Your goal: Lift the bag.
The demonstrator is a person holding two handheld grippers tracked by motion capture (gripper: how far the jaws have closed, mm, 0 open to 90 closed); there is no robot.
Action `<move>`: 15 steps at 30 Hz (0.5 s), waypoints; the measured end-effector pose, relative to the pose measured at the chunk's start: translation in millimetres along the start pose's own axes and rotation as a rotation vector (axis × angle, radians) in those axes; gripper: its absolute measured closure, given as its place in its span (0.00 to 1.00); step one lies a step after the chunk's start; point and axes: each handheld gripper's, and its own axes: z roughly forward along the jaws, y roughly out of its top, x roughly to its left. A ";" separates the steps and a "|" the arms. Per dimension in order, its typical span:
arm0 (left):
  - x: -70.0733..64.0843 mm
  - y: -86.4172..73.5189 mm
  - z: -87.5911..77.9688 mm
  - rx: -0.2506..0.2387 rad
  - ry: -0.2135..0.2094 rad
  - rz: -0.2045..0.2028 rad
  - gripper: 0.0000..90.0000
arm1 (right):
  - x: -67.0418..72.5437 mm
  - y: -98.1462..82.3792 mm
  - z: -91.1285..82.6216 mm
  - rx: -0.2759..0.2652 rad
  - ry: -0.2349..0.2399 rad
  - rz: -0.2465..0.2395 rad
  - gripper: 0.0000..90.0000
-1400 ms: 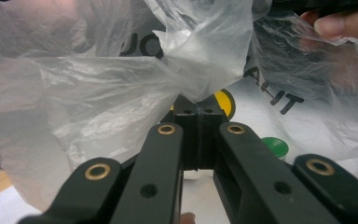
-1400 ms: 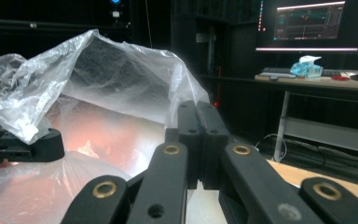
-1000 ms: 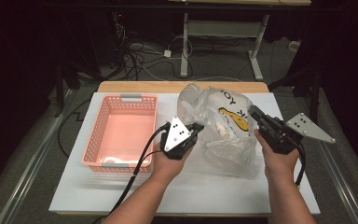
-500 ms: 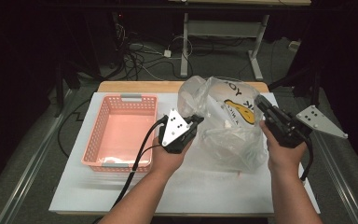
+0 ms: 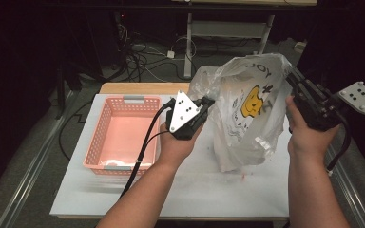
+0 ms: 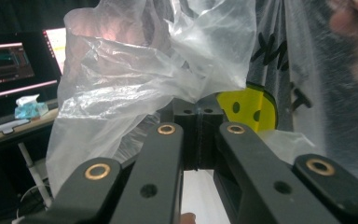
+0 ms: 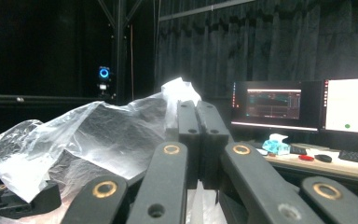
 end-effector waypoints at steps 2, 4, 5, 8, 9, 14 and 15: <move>3.7 -5.5 7.8 0.026 0.015 -0.011 0.98 | -3.3 -5.6 6.6 0.022 -0.006 0.005 1.00; 8.1 -10.9 15.6 0.055 0.026 -0.020 0.98 | -7.9 -12.6 13.2 0.044 -0.016 0.015 1.00; 11.4 -15.1 21.5 0.077 0.037 -0.028 0.98 | -9.4 -15.3 15.8 0.051 -0.022 0.019 1.00; 18.7 -23.1 31.5 0.114 0.051 -0.058 0.98 | -17.4 -27.8 26.1 0.094 -0.044 0.026 1.00; 20.6 -25.3 33.7 0.129 0.054 -0.059 0.98 | -19.2 -30.5 27.9 0.105 -0.049 0.029 1.00; 20.8 -29.4 33.9 0.142 0.051 -0.065 0.98 | -30.3 -45.8 36.1 0.157 -0.071 0.039 1.00; 20.4 -29.9 32.9 0.147 0.044 -0.066 0.97 | -31.3 -47.1 36.8 0.160 -0.073 0.037 1.00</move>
